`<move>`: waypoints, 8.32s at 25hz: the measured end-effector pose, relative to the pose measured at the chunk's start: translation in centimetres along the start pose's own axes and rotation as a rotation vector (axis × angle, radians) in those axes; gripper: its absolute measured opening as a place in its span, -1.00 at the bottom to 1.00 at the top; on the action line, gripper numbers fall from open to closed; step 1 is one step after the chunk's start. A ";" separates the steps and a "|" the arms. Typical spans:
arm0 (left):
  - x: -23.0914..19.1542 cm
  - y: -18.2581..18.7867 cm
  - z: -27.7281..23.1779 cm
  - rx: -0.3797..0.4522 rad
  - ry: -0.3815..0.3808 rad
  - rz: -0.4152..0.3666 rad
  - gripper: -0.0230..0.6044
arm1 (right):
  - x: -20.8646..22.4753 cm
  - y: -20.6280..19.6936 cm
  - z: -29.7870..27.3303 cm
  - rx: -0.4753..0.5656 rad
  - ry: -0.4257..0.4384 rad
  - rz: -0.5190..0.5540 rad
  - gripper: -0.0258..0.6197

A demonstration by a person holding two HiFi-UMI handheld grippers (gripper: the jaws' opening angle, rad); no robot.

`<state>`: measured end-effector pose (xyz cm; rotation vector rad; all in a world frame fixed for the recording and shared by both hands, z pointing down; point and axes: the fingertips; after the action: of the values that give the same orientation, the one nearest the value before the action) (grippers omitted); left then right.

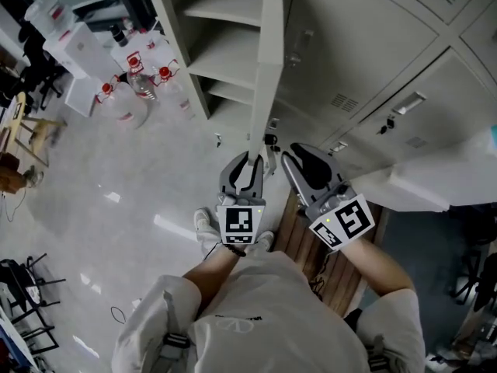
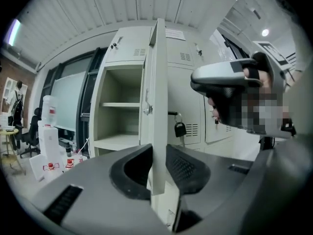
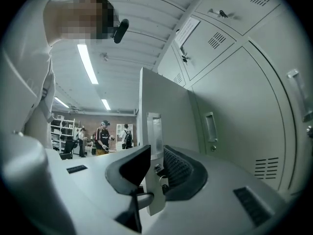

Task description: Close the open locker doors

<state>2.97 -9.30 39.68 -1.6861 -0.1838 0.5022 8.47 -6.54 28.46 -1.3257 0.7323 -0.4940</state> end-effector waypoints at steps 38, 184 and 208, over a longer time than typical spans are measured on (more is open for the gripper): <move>-21.6 5.9 -2.0 -0.019 -0.369 -0.027 -0.64 | -5.9 0.8 -26.9 -0.053 -0.104 0.115 -0.57; -23.7 -25.2 -5.2 -0.323 -0.576 0.024 -0.57 | -13.4 -42.1 -18.3 -0.398 -0.068 -0.074 -0.73; -38.7 -25.6 -5.8 -0.359 -0.429 0.054 -0.72 | -3.5 -45.9 -31.2 -0.433 -0.236 -0.025 -0.75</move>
<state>-24.91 -25.13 73.69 -1.9151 -0.5694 0.9124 -12.80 -34.40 71.64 -1.7640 0.6463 -0.1950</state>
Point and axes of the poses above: the fingertips, and each gripper's own axes: z backward along the fingers, x to its right, y out of its top, and after that the axes turned 15 degrees about z, right-handed
